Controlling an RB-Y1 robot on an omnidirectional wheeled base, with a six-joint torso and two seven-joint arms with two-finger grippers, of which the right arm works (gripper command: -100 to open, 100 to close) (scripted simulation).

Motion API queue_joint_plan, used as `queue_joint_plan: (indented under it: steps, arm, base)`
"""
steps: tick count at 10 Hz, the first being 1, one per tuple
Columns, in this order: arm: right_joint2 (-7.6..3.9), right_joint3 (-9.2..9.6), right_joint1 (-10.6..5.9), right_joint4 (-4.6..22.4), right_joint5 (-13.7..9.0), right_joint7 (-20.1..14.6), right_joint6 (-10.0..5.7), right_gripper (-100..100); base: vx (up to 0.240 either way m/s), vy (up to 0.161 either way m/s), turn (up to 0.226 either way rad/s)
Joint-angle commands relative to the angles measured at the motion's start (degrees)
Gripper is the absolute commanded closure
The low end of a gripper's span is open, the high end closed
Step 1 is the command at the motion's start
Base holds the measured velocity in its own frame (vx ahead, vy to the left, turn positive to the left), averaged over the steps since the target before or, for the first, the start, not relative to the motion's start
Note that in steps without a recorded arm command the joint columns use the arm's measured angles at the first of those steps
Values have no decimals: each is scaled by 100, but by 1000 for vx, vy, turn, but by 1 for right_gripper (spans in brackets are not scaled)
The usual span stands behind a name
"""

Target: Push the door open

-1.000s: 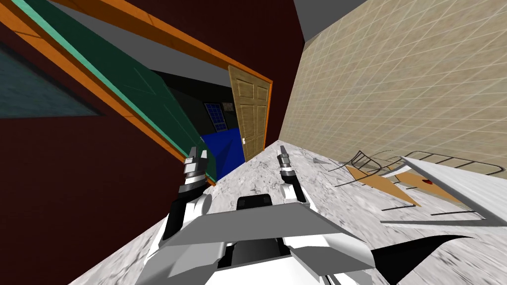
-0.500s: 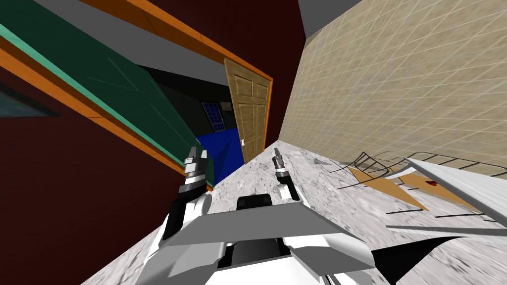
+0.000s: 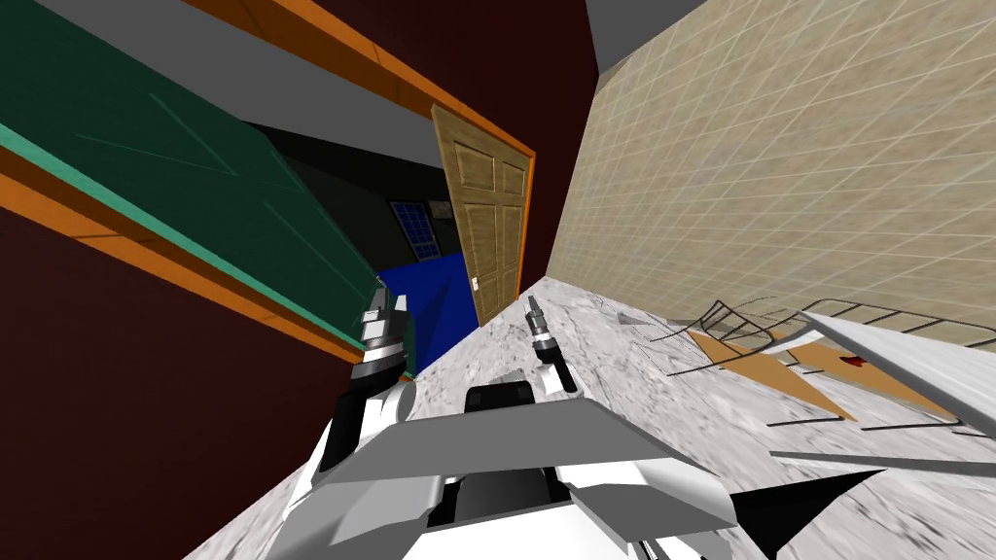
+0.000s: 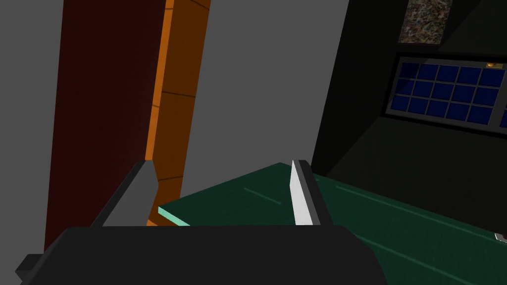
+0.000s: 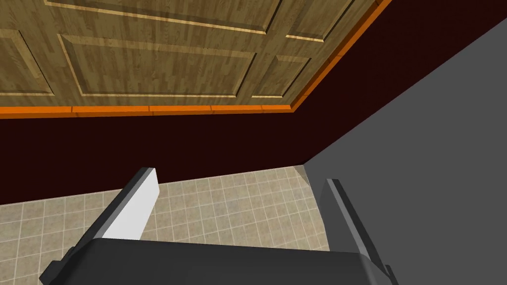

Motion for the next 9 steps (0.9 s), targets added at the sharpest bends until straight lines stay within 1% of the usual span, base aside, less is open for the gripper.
queue_joint_plan:
  steps: [1, 3, 4, 5, 7, 9]
  arm:
    - [-29, 101, -58, 200, -8, -39, -80, -100]
    - [-48, 232, -131, 403, -10, -66, -130, -100]
    - [-67, 363, -203, 606, -11, -94, -180, -100]
    - [-77, 429, -240, 708, -12, -107, -205, -100]
    - [-102, 699, -390, 1127, -16, -164, -308, -100]
    - [-115, 834, -465, 1336, -17, -192, -359, -100]
  base:
    - [96, 13, -31]
    - [95, -1, -28]
    - [134, 34, -61]
    - [136, 28, -45]
    - [162, 14, -48]
    - [154, 9, -43]
